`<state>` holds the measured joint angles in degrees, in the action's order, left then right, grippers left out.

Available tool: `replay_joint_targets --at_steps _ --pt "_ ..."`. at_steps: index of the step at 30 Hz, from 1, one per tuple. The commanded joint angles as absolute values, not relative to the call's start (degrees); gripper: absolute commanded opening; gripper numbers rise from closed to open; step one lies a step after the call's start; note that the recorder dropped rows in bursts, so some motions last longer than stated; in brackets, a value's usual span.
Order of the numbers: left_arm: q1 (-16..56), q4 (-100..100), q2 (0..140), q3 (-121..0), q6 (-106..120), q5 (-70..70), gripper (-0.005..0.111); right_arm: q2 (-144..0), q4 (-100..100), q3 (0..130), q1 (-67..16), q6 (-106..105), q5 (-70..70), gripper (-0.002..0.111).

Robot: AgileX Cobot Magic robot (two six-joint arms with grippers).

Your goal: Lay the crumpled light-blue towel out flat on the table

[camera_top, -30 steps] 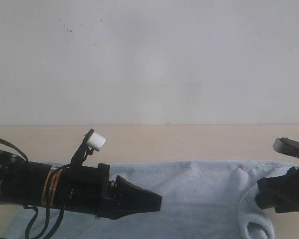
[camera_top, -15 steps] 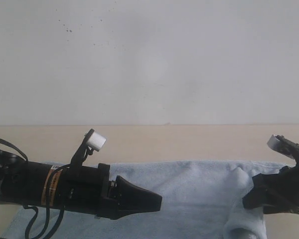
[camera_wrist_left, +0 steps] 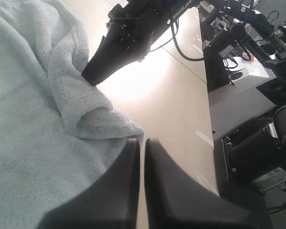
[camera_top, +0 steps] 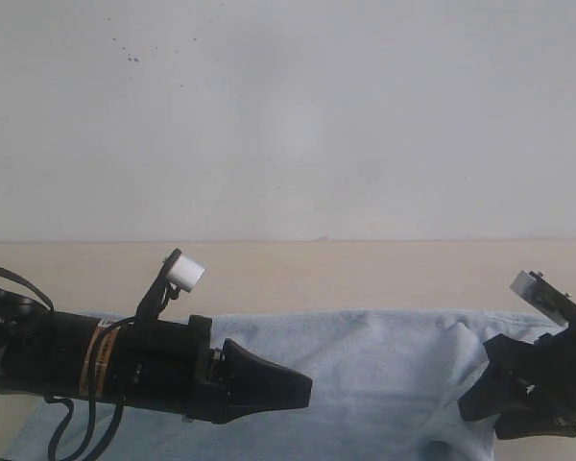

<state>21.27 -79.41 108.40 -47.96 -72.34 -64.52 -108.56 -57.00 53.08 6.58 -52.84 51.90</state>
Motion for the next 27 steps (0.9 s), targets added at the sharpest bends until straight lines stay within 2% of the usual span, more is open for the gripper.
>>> replay_joint_targets --at_steps 1,13,18,24,27 --pt "21.19 -79.19 108.41 -48.20 -72.36 -64.47 0.004 -108.63 -56.08 52.95 6.82 -49.38 55.52 0.054" --pt "21.19 -79.19 108.41 -48.20 -72.36 -64.47 0.004 -108.63 -53.06 52.51 6.82 -45.55 53.42 0.053" --pt "21.19 -79.19 108.41 -48.20 -72.36 -64.47 0.004 -108.63 -53.92 52.51 6.82 -45.69 54.43 0.031" --pt "21.19 -79.19 108.41 -48.20 -72.36 -64.47 0.004 -108.63 -54.99 52.51 6.82 -45.91 54.43 0.028" --pt "21.19 -79.19 108.41 -48.20 -72.36 -64.47 0.004 -108.63 -55.97 52.51 6.82 -46.49 54.31 0.020"
